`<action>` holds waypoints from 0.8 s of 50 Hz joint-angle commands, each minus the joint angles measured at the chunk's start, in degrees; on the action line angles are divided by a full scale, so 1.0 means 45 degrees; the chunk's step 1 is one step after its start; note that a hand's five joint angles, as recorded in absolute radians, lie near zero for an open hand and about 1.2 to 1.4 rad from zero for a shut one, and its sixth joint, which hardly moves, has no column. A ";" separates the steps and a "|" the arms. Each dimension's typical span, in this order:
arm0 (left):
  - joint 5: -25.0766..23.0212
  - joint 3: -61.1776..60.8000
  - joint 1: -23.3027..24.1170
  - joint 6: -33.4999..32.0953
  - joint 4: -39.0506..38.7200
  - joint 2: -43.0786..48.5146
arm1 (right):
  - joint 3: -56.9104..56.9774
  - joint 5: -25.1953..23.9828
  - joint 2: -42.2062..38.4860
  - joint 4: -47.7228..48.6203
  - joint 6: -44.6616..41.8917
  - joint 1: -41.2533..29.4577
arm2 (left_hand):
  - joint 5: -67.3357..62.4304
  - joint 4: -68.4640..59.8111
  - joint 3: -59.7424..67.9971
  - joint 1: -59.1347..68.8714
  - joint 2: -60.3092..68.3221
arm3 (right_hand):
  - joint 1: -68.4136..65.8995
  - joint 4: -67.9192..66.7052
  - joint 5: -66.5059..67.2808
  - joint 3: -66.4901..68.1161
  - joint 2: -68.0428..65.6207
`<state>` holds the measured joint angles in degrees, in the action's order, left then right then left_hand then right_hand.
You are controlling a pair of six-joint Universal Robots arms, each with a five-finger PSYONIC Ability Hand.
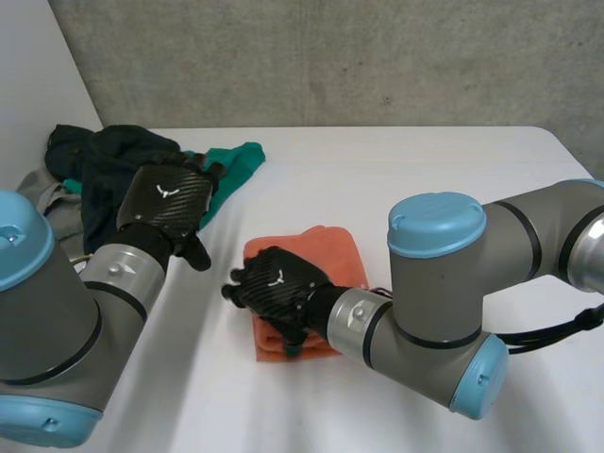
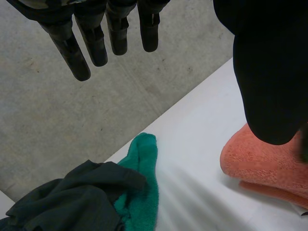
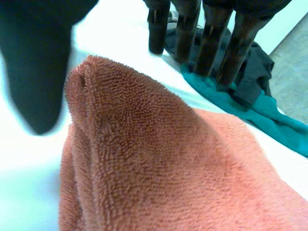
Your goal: Fold the laundry.
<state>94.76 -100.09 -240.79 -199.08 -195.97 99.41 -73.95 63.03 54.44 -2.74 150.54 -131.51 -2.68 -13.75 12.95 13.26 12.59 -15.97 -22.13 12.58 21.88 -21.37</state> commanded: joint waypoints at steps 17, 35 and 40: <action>0.0308 0.3198 0.2396 0.2208 0.1085 0.3863 | 0.0709 0.2655 0.0542 -0.1285 0.4867 0.2565 | -0.0237 0.0000 0.0178 0.0109 0.0256 | 0.1327 0.2695 -0.2794 -0.2639 0.2527; 0.1520 0.4117 0.2299 0.0901 0.3119 0.5936 | 0.1570 0.3103 -0.1570 -0.2125 0.2409 0.2565 | -0.0162 0.0074 0.0104 0.0034 0.0182 | 0.1327 0.2695 -0.2794 -0.2639 0.2527; 0.1364 0.4098 0.2435 0.0373 0.3061 0.5741 | 0.1453 0.3338 -0.1063 -0.2204 0.1820 0.2526 | 0.0024 0.0261 -0.0083 -0.0152 -0.0005 | 0.1327 0.2695 -0.2794 -0.2639 0.2527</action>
<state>101.74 -81.60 -230.40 -193.93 -181.69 126.43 -66.97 76.73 47.67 -12.18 162.45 -120.02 -2.69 -13.75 12.95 13.26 12.59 -11.40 -13.55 3.92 12.23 -12.80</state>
